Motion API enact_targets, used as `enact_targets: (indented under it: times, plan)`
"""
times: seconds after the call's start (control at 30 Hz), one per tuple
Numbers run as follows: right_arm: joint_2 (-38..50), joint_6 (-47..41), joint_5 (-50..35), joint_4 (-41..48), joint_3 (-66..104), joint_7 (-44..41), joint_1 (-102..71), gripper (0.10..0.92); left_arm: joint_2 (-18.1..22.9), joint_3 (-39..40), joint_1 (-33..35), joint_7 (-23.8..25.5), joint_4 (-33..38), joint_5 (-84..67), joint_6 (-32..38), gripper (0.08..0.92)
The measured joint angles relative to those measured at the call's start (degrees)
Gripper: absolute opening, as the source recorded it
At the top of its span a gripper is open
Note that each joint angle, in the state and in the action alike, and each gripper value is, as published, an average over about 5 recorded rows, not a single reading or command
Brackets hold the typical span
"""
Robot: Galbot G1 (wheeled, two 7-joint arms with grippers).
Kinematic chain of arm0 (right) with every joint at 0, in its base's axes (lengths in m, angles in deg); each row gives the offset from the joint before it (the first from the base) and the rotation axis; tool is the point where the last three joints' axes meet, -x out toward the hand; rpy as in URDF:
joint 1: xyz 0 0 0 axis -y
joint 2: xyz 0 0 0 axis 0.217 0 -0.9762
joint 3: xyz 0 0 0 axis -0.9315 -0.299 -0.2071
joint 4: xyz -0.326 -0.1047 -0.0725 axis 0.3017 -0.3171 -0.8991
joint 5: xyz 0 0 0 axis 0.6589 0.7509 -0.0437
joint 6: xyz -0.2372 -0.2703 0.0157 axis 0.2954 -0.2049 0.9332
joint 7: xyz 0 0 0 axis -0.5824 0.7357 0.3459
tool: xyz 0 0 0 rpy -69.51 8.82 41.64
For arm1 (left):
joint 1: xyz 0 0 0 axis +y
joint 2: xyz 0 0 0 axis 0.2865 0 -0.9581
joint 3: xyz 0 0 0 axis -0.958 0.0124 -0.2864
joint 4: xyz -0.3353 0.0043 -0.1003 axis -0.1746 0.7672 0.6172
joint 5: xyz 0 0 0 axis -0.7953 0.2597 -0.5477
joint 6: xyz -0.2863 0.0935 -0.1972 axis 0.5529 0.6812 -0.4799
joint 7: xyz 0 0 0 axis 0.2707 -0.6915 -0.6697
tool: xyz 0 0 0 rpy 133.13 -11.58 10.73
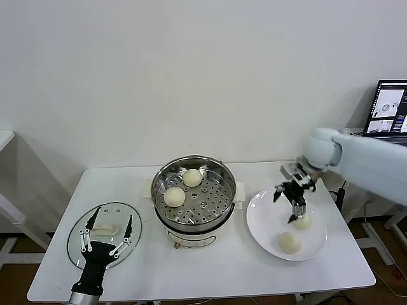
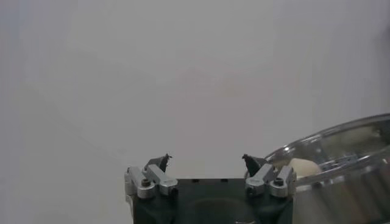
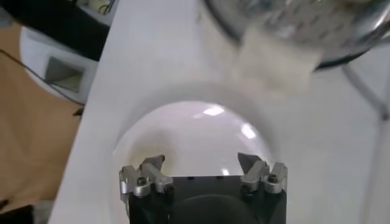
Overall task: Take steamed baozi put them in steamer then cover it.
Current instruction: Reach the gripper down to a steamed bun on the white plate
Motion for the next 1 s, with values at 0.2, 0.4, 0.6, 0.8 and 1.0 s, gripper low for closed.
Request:
enact_targets:
  times: [0.2, 0.4, 0.6, 0.8, 1.0]
  plan:
    - [0.9, 0.2, 3.1, 1.1, 3.1, 1.1, -6.1, 0.823, 0.3, -0.1, 0.3, 0.0, -0.1, 0.3, 0.1, 0.823]
    - [1.1, 0.3, 4.8, 1.9, 4.9, 1.9, -10.1, 0.823, 0.5, 0.0, 0.5, 0.0, -0.1, 0.5, 0.1, 0.823]
    - [1.0, 0.3, 6.0, 2.5, 6.0, 2.7, -12.8, 0.821, 0.6, 0.0, 0.6, 0.0, -0.3, 0.6, 0.2, 0.823]
    - [1.1, 0.1, 6.9, 2.7, 6.4, 3.3, -14.1, 0.752, 0.6, -0.1, 0.6, -0.1, -0.5, 0.6, 0.3, 0.823]
    - [1.4, -0.1, 7.2, 2.3, 6.9, 4.2, -14.8, 0.675, 0.6, -0.1, 0.4, -0.1, -0.7, 0.6, 0.4, 0.823]
